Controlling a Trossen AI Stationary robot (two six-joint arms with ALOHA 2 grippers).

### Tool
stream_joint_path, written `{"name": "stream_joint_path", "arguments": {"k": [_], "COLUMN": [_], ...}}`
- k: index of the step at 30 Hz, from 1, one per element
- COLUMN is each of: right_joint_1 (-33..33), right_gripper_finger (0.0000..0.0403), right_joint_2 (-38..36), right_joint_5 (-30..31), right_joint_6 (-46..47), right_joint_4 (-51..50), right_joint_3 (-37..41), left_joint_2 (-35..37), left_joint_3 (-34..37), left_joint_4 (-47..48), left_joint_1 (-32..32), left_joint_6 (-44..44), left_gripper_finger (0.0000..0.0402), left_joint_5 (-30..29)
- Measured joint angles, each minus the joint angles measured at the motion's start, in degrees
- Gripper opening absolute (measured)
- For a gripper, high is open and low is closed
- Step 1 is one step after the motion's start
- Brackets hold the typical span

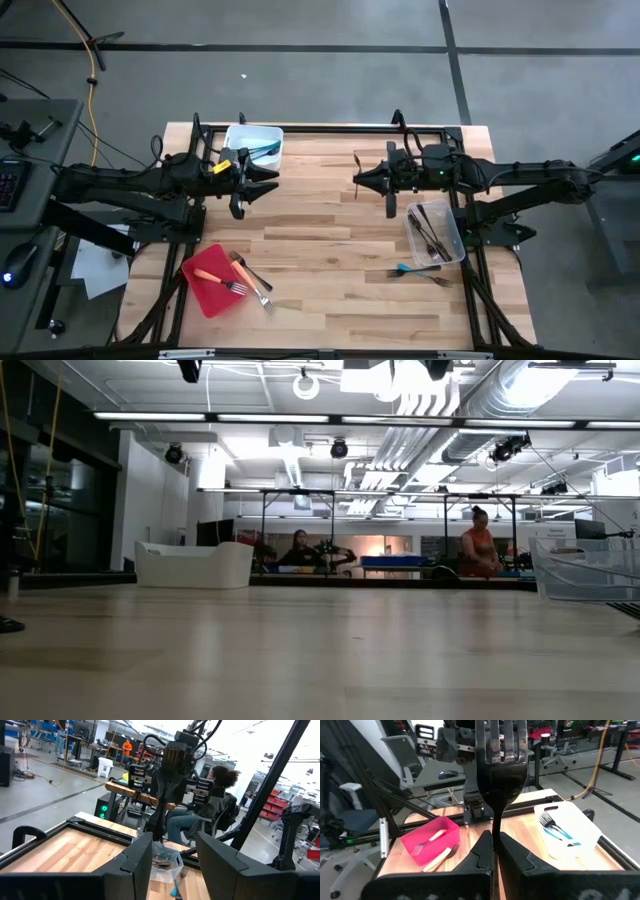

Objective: Sort silverware by color (type)
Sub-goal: Put the black fork into the transparent bin

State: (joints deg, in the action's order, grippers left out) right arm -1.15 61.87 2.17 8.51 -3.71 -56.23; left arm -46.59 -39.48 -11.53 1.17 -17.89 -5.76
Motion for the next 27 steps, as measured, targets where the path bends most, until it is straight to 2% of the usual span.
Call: {"name": "stream_joint_path", "arguments": {"k": [7, 12, 17, 21, 27], "right_joint_1": [0.00, 0.21, 3.88, 9.46, 18.42], "right_gripper_finger": [0.0000, 0.0000, 0.0000, 0.0000, 0.0000], "right_joint_2": [0.00, 0.00, 0.00, 0.00, -0.02], "right_joint_5": [0.83, -0.19, -2.03, -0.79, 2.77], "right_joint_6": [0.27, 4.54, 14.47, 24.97, 44.66], "right_joint_4": [-3.09, -14.51, -32.61, -47.34, -60.32], "right_joint_3": [0.00, 0.00, 0.00, 0.14, 2.96], "left_joint_2": [-0.02, 0.00, -0.02, -0.02, -0.02], "left_joint_3": [0.00, 0.00, -0.01, -0.02, -0.02], "left_joint_4": [0.01, 0.02, 0.04, 0.06, 0.08], "left_joint_1": [0.00, 0.00, -0.01, 0.00, -0.01], "left_joint_6": [0.04, 0.04, 0.05, 0.04, 0.05], "left_gripper_finger": [0.0140, 0.0140, 0.0140, 0.0140, 0.0140], "left_joint_5": [0.00, -1.24, -1.41, -1.42, -1.44]}}
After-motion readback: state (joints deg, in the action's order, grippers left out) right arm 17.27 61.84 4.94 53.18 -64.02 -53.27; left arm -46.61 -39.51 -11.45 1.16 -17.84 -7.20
